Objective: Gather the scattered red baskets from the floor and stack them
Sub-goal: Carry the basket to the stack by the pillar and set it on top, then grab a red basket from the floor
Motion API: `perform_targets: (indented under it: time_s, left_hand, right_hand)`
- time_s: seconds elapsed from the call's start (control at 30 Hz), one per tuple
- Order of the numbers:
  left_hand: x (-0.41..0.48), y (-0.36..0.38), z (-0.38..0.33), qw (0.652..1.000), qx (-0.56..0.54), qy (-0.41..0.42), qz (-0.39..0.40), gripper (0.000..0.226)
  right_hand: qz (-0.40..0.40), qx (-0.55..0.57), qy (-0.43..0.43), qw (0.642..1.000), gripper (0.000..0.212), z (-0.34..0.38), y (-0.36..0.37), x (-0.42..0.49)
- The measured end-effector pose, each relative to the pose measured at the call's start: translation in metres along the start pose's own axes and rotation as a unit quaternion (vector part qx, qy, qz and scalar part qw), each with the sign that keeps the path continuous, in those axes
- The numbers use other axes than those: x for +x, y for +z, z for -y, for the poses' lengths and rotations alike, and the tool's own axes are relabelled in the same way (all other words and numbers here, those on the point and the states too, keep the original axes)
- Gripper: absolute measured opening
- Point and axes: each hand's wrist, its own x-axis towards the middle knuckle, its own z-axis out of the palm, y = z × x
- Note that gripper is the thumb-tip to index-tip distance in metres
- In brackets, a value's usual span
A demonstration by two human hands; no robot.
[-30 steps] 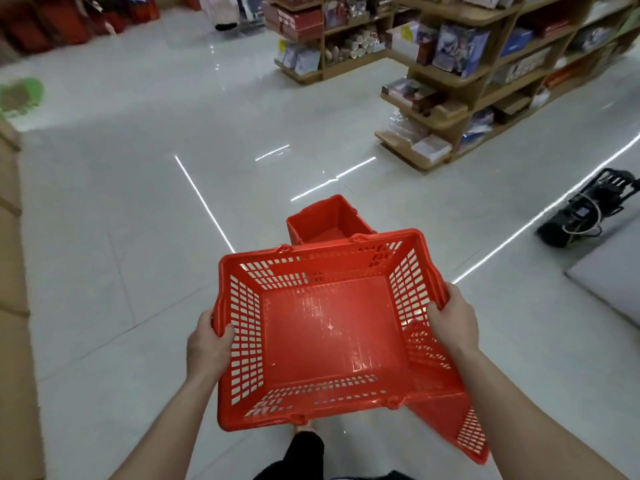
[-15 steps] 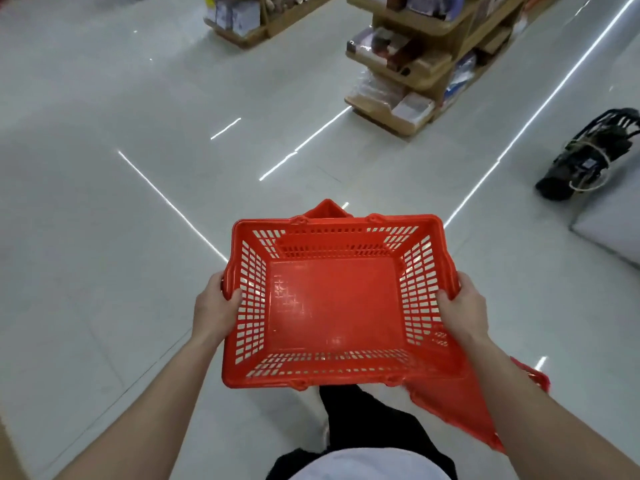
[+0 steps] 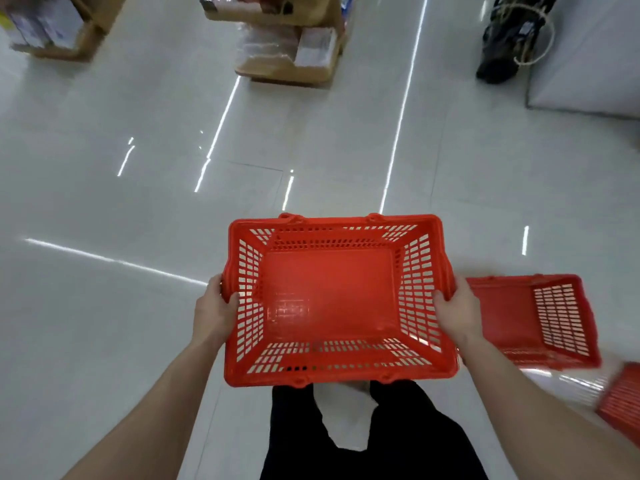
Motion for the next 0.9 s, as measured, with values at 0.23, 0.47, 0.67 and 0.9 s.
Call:
perform_targets:
  time_s: [0.23, 0.47, 0.67, 0.9]
  left_hand:
    - [0.108, 0.007, 0.012, 0.991, 0.075, 0.086, 0.07, 0.035]
    - [0.183, 0.038, 0.035, 0.982, 0.105, 0.115, 0.109, 0.035]
    - [0.217, 0.084, 0.057, 0.977, 0.096, 0.104, 0.158, 0.048]
    - [0.211, 0.101, 0.044, 0.948, 0.246, 0.11, 0.169, 0.083]
  right_hand:
    - [-0.067, 0.047, 0.071, 0.994, 0.04, -0.014, 0.062, -0.022]
    - [-0.107, 0.038, 0.092, 0.989, 0.046, -0.017, 0.119, -0.008]
    - [-0.062, 0.056, 0.123, 0.989, 0.054, -0.027, 0.152, 0.021]
    - [0.003, -0.051, 0.15, 0.987, 0.078, -0.031, 0.17, 0.037]
